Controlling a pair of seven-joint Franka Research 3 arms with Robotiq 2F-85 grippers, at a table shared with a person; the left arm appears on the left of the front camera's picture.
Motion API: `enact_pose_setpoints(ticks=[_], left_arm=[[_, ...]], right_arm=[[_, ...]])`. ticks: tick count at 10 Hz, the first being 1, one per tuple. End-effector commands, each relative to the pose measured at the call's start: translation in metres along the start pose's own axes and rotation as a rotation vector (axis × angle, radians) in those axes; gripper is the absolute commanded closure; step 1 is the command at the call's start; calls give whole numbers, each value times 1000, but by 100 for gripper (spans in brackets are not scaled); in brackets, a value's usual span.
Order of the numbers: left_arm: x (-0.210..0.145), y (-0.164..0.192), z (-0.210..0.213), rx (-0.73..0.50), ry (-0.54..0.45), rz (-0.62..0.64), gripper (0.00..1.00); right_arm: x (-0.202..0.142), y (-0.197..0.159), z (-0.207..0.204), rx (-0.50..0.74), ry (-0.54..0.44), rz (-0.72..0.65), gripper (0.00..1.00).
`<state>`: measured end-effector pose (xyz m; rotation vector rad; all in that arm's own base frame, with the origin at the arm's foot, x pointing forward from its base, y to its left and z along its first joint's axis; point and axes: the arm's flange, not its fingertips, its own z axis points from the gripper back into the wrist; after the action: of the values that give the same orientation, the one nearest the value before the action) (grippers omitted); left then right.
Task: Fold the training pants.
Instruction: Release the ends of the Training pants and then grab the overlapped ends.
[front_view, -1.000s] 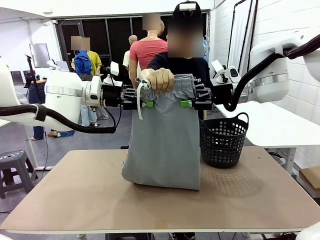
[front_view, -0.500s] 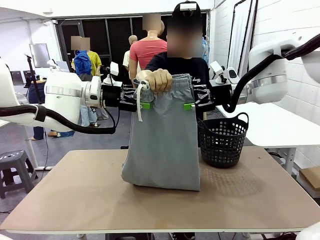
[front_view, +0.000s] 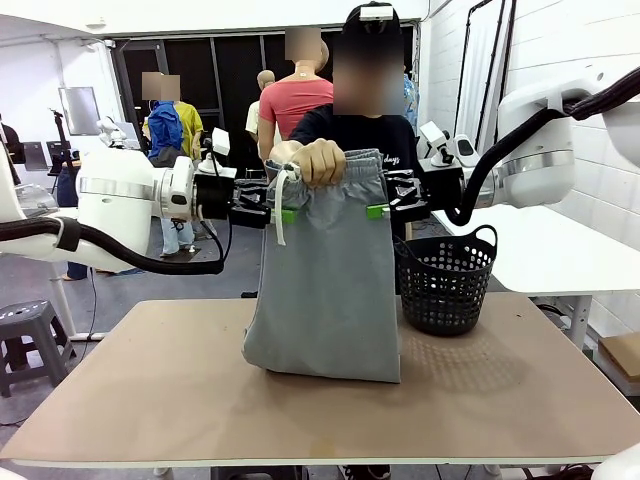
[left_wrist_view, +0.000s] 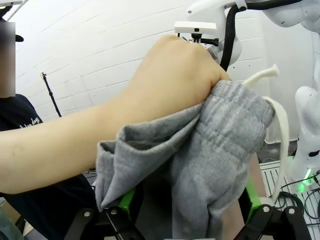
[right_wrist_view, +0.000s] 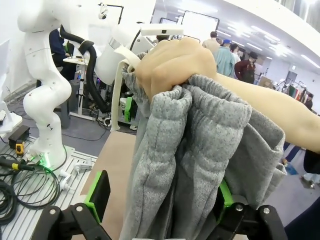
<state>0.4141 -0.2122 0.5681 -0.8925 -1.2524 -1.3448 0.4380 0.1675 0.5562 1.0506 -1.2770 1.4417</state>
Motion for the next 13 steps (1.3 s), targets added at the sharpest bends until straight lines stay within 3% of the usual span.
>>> enact_pose_setpoints(ticks=[1, 8, 13], left_arm=[[-2, -4, 7, 52, -14, 21, 0], [-12, -11, 20, 111, 5, 60, 0], [-19, -16, 25, 181, 35, 59, 0]], right_arm=[[3, 1, 4, -22, 12, -38, 0], [3, 15, 28, -119, 76, 9, 0], [-16, 23, 27, -194, 143, -20, 0]])
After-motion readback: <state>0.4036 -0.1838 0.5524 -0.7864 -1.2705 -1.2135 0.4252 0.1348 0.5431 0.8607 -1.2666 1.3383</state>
